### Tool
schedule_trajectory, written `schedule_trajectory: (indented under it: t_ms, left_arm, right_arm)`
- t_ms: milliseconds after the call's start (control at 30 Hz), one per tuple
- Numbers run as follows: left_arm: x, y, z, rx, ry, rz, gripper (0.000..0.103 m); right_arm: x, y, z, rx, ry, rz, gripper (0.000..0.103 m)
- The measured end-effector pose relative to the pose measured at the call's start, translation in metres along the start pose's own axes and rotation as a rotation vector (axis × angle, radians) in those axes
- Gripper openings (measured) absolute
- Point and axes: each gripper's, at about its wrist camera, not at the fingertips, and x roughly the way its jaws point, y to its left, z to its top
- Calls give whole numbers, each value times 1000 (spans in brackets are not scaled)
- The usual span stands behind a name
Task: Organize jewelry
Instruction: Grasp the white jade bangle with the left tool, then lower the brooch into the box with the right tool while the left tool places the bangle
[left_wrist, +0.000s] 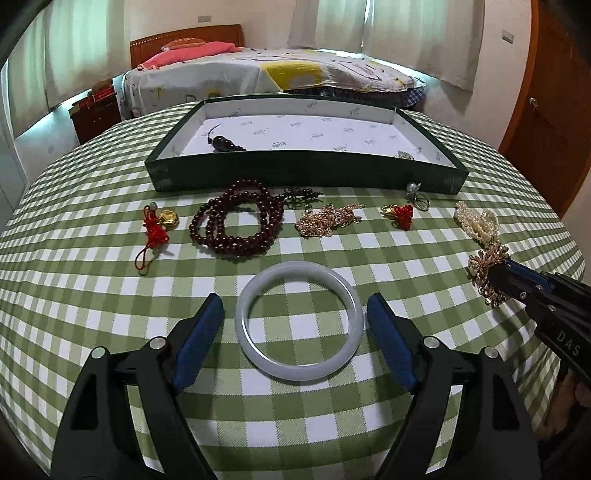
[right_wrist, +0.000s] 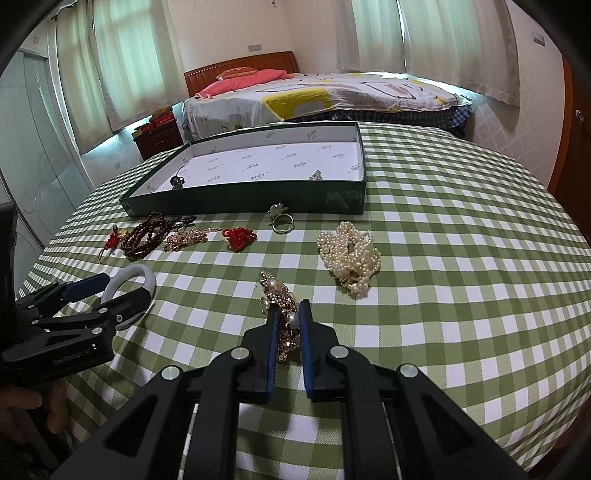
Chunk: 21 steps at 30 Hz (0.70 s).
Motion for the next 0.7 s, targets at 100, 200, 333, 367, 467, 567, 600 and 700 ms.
schedule_trajectory:
  t_ms: [100,200,333,367,467,567,600,700]
  left_arm:
    - [1,-1,-1,11,-1,-1,78]
    - [1,-3,-1,28,-7,4,69]
    - [0,-3,-2,32,-12,-7,69]
    - [0,-2,-2,29,-15,-11,69]
    - [-2,-1,-2,23,-18,-24,69]
    - [-7,0,-2,22,-34,-28,69]
    - [-9,0,-1,25,-42,-28,69]
    - [-16,0,2,31,-66,-25,69]
  right_arm:
    - [1,0,0,0,3,1,12]
    - [1,1,-1,-3,5,1,12]
    - [2,2,0,-5,6,5,12]
    - [2,2,0,-5,8,8,12]
    - [1,3,0,2,5,19,12]
    - [-3,5,2,3,-9,23,12]
    - [-4,5,3,3,-12,25,12]
    - [-6,8,6,2,-21,33,11]
